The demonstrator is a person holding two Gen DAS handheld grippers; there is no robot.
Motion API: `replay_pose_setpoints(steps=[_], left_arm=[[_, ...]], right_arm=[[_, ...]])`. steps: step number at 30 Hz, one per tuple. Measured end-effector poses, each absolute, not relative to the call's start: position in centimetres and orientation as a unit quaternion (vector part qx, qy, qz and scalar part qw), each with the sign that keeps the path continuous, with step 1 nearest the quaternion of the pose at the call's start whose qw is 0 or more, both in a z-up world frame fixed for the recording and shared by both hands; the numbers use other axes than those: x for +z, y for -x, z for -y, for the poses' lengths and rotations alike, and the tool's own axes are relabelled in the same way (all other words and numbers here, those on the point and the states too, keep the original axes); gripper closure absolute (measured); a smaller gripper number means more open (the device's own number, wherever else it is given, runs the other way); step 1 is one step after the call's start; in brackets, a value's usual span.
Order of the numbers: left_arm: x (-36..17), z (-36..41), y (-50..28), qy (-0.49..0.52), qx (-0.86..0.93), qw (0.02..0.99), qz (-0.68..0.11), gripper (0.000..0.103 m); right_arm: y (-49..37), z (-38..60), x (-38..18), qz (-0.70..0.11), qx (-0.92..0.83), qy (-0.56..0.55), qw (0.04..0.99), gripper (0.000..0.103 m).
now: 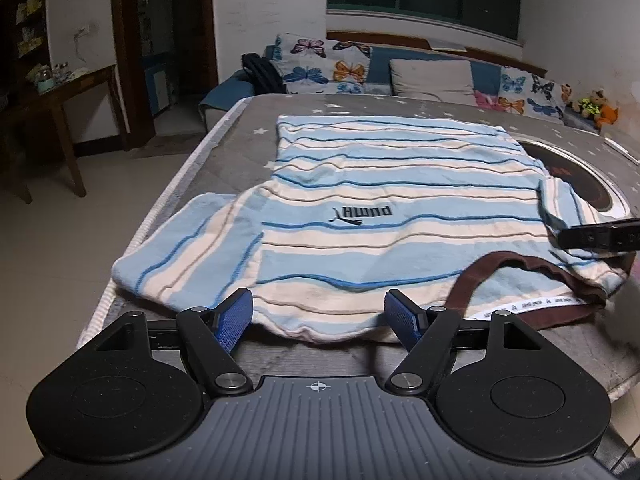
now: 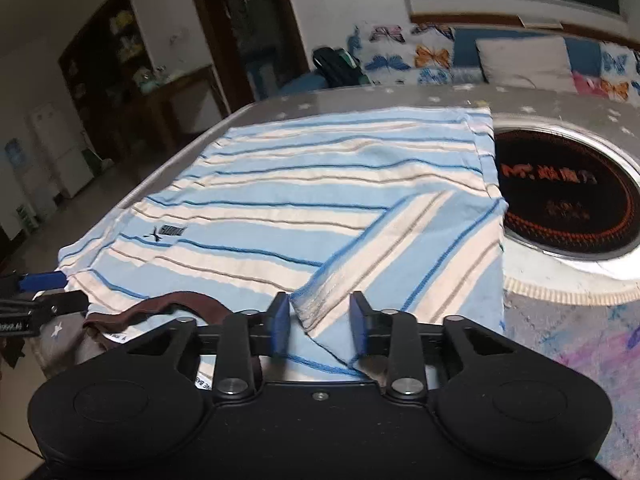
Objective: Fold clothes
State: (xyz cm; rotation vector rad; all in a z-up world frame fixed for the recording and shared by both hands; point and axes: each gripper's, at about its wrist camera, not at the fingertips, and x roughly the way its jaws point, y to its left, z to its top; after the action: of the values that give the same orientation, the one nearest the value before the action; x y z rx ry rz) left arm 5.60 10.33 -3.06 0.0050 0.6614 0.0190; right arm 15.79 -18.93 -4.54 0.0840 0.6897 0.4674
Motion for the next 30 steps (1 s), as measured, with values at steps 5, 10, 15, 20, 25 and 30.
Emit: replay_pose_setpoints(steps=[5,10,15,20,25,30], left_arm=[[-2.4,-12.1,-5.6,0.014,0.037,0.950,-0.311,0.029],[-2.4,-14.0,-5.8,0.032,0.090,0.947,-0.308,0.029],[-2.7,-16.4,-6.0,0.079,0.162,0.935,-0.306,0.029],[-3.3,-19.6,-6.9,0.172,0.193,0.914,-0.313,0.029],[-3.6,-21.1,-7.2,0.216,0.194,0.906,-0.309,0.047],[-3.6,-21.7,-7.3,0.240,0.187,0.905,-0.298,0.091]], right_arm=[[-15.8,19.9,-3.8,-0.323,0.204,-0.031,0.924,0.063],[-16.6,20.2,-4.9,-0.346,0.190,-0.013,0.919,0.063],[-16.5,19.9,-4.9,-0.352,0.190,-0.001,0.917,0.058],[-16.6,19.4,-5.4,-0.353,0.191,0.000,0.916,0.052],[-16.5,19.3,-5.5,-0.352,0.191,-0.002,0.916,0.050],[-16.6,19.3,-5.5,-0.350,0.191,-0.005,0.917,0.049]])
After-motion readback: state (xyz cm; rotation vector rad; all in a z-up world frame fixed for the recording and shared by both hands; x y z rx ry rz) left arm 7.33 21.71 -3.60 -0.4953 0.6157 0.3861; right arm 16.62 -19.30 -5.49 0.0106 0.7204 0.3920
